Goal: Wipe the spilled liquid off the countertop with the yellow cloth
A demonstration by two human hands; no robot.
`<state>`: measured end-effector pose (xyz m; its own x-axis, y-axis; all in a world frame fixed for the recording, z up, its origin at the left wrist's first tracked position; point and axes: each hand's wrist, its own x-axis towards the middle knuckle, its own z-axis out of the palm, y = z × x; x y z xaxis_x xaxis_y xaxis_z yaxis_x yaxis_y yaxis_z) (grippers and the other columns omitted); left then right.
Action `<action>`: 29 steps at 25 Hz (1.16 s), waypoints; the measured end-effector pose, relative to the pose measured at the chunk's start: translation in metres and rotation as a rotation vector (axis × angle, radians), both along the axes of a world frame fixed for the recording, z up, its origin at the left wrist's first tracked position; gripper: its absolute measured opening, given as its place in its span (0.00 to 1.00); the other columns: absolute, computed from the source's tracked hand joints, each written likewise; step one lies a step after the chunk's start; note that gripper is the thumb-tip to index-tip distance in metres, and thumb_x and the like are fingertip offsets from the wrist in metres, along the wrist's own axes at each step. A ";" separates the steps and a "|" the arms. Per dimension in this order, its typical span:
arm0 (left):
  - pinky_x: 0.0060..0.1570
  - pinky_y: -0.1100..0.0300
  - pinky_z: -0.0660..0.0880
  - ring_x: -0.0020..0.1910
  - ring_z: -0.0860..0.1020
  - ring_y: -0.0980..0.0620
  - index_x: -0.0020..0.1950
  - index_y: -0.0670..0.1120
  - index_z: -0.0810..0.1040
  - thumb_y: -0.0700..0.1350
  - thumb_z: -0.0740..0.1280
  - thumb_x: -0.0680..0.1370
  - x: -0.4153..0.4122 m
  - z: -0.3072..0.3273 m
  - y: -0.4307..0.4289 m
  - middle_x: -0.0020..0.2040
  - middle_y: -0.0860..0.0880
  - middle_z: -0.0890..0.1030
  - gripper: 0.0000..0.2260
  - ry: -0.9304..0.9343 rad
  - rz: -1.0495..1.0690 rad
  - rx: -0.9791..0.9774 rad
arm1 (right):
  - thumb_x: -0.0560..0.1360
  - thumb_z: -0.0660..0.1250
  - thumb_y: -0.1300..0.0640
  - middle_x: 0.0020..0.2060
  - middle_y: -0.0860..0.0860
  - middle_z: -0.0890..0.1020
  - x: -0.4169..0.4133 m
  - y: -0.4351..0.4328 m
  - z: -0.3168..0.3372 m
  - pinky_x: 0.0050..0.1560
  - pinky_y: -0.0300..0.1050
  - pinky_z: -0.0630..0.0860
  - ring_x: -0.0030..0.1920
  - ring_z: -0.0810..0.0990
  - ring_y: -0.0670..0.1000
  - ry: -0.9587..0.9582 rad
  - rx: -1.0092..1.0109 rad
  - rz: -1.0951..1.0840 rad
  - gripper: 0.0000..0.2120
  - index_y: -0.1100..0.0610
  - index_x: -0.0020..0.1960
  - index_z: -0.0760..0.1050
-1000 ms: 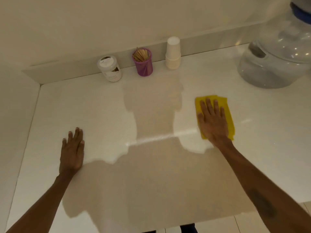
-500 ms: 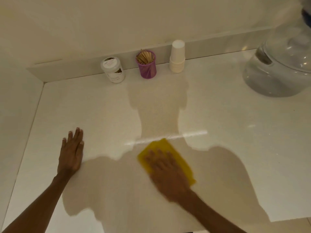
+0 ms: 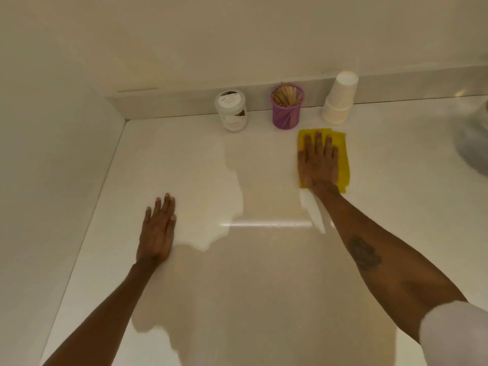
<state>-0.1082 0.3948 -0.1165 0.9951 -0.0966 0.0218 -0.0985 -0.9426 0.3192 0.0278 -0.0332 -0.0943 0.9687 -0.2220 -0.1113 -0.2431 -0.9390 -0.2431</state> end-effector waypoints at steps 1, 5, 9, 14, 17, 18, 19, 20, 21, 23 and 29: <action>0.82 0.52 0.45 0.83 0.48 0.52 0.83 0.49 0.51 0.51 0.45 0.86 0.000 0.000 0.002 0.83 0.53 0.52 0.24 -0.002 0.004 -0.003 | 0.85 0.48 0.47 0.82 0.56 0.50 0.005 0.030 0.000 0.81 0.61 0.46 0.82 0.46 0.61 0.010 0.002 0.047 0.28 0.54 0.82 0.49; 0.82 0.50 0.47 0.83 0.49 0.50 0.83 0.47 0.52 0.49 0.46 0.86 0.000 -0.002 0.004 0.83 0.51 0.53 0.24 -0.016 -0.012 0.015 | 0.85 0.48 0.48 0.82 0.55 0.51 -0.005 0.138 0.004 0.81 0.60 0.46 0.82 0.47 0.61 0.002 -0.031 0.319 0.27 0.51 0.82 0.49; 0.82 0.49 0.45 0.83 0.48 0.48 0.83 0.45 0.51 0.49 0.44 0.86 0.000 -0.002 0.006 0.83 0.50 0.52 0.25 -0.002 -0.006 0.080 | 0.85 0.47 0.48 0.82 0.54 0.51 -0.060 0.207 0.004 0.81 0.59 0.46 0.82 0.47 0.60 -0.018 0.001 0.568 0.26 0.50 0.83 0.49; 0.81 0.50 0.42 0.83 0.47 0.47 0.83 0.45 0.49 0.48 0.45 0.87 -0.004 0.000 0.005 0.84 0.49 0.50 0.24 0.028 0.009 0.086 | 0.85 0.49 0.47 0.82 0.52 0.54 -0.238 0.205 -0.005 0.81 0.58 0.47 0.82 0.49 0.57 0.013 0.045 0.779 0.26 0.48 0.82 0.53; 0.82 0.49 0.42 0.83 0.45 0.47 0.83 0.45 0.48 0.48 0.44 0.87 -0.006 0.002 0.003 0.84 0.49 0.48 0.24 0.051 0.021 0.080 | 0.84 0.51 0.50 0.80 0.54 0.60 -0.285 0.101 -0.006 0.78 0.61 0.54 0.81 0.53 0.59 -0.068 -0.044 0.655 0.26 0.48 0.82 0.54; 0.82 0.48 0.42 0.83 0.45 0.47 0.83 0.45 0.48 0.48 0.44 0.87 -0.007 0.002 0.002 0.84 0.49 0.48 0.24 0.050 0.023 0.086 | 0.84 0.50 0.51 0.80 0.55 0.60 -0.275 0.060 -0.005 0.77 0.64 0.56 0.81 0.55 0.62 -0.099 -0.120 0.550 0.26 0.50 0.81 0.56; 0.82 0.48 0.43 0.83 0.45 0.47 0.83 0.45 0.48 0.48 0.44 0.87 -0.007 0.002 0.001 0.84 0.49 0.48 0.24 0.048 0.027 0.098 | 0.84 0.49 0.51 0.80 0.57 0.60 -0.254 0.022 -0.002 0.77 0.65 0.58 0.80 0.56 0.64 -0.095 -0.171 0.422 0.26 0.52 0.81 0.58; 0.82 0.48 0.43 0.83 0.46 0.46 0.83 0.44 0.47 0.48 0.44 0.87 -0.007 0.002 0.000 0.84 0.49 0.48 0.24 0.048 0.032 0.109 | 0.84 0.48 0.50 0.80 0.57 0.58 -0.226 -0.007 0.002 0.77 0.65 0.57 0.80 0.55 0.64 -0.052 -0.188 0.285 0.26 0.53 0.81 0.57; 0.82 0.47 0.43 0.83 0.46 0.46 0.83 0.45 0.47 0.48 0.44 0.87 -0.006 0.002 -0.001 0.84 0.49 0.48 0.24 0.047 0.033 0.116 | 0.84 0.47 0.50 0.81 0.57 0.55 -0.195 -0.023 0.006 0.78 0.63 0.54 0.81 0.52 0.63 0.002 -0.171 0.161 0.26 0.53 0.82 0.54; 0.82 0.48 0.42 0.83 0.46 0.46 0.83 0.45 0.48 0.48 0.44 0.87 -0.005 0.002 -0.001 0.84 0.49 0.48 0.24 0.044 0.035 0.109 | 0.86 0.47 0.50 0.82 0.56 0.50 -0.140 -0.005 0.010 0.80 0.60 0.49 0.82 0.47 0.62 0.032 -0.115 0.082 0.26 0.52 0.83 0.47; 0.81 0.46 0.41 0.83 0.48 0.44 0.82 0.43 0.51 0.45 0.47 0.87 -0.003 0.005 0.000 0.83 0.46 0.51 0.23 0.094 0.032 0.025 | 0.83 0.47 0.46 0.82 0.55 0.55 -0.205 0.184 -0.012 0.81 0.60 0.48 0.82 0.51 0.61 0.004 -0.033 0.701 0.28 0.50 0.82 0.51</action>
